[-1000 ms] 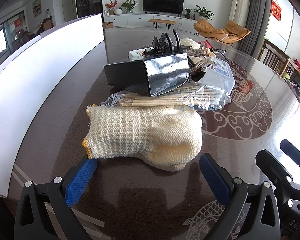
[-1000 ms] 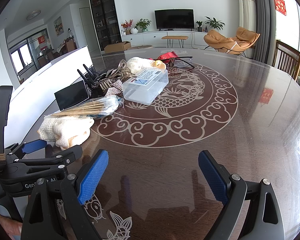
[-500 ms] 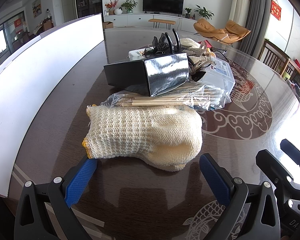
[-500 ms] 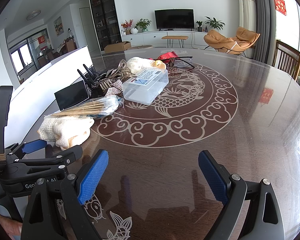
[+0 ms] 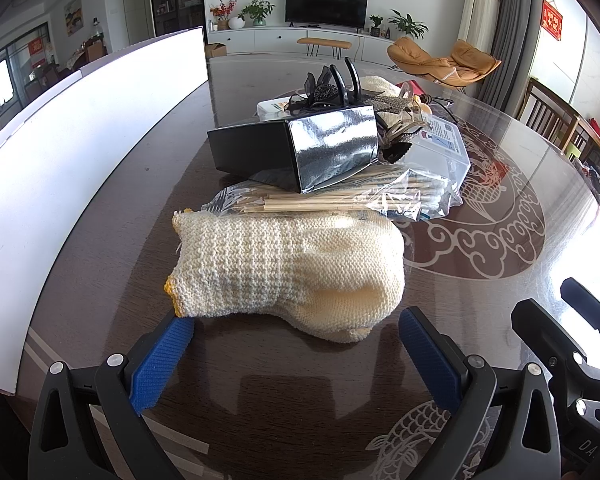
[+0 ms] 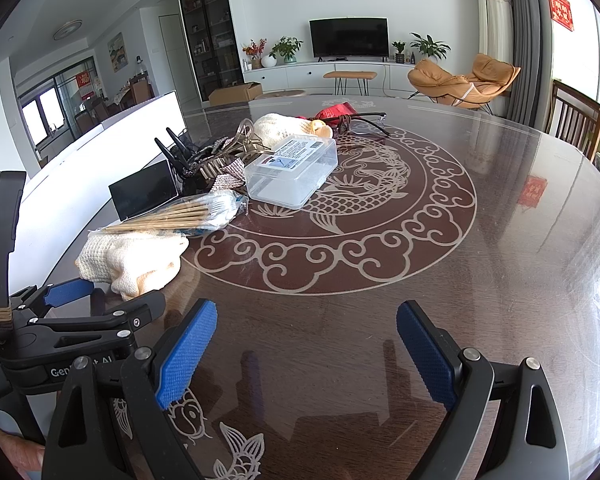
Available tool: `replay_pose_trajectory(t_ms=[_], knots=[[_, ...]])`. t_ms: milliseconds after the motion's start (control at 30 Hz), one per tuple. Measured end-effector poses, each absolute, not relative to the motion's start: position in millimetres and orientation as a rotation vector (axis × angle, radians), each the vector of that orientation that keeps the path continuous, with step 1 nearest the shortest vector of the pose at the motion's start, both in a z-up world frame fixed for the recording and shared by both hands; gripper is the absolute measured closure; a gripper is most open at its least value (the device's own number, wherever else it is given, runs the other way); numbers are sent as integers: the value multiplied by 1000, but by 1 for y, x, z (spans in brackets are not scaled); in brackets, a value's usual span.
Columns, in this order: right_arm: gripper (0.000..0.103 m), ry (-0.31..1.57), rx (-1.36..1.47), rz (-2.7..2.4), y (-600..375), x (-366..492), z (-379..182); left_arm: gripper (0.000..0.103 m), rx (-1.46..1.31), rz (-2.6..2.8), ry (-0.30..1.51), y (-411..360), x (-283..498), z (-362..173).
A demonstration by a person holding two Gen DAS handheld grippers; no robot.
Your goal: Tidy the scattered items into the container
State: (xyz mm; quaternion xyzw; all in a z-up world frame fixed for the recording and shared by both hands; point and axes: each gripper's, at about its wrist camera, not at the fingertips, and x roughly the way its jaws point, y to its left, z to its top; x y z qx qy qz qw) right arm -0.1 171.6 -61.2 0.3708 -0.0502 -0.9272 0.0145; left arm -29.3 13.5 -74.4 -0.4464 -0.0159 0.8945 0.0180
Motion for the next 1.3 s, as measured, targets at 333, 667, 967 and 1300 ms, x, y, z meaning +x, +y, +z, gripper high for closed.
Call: replay_pose_trajectory(t_ms=[333,667,967,1300], knots=[[10,-156,1155,-2887,172,0,-61,0,-1387,2779,-48,15,-29,-74],[10,-156,1155,-2887,172,0,-61,0,-1387,2779,-47,14,-29,-74],[10,-156,1155,-2887,172,0,-61,0,-1387,2779,-46,15,-28,-74],[10,-155,1156,-2887,171,0,-61,0,-1392,2779,-36,15,-28,-73]])
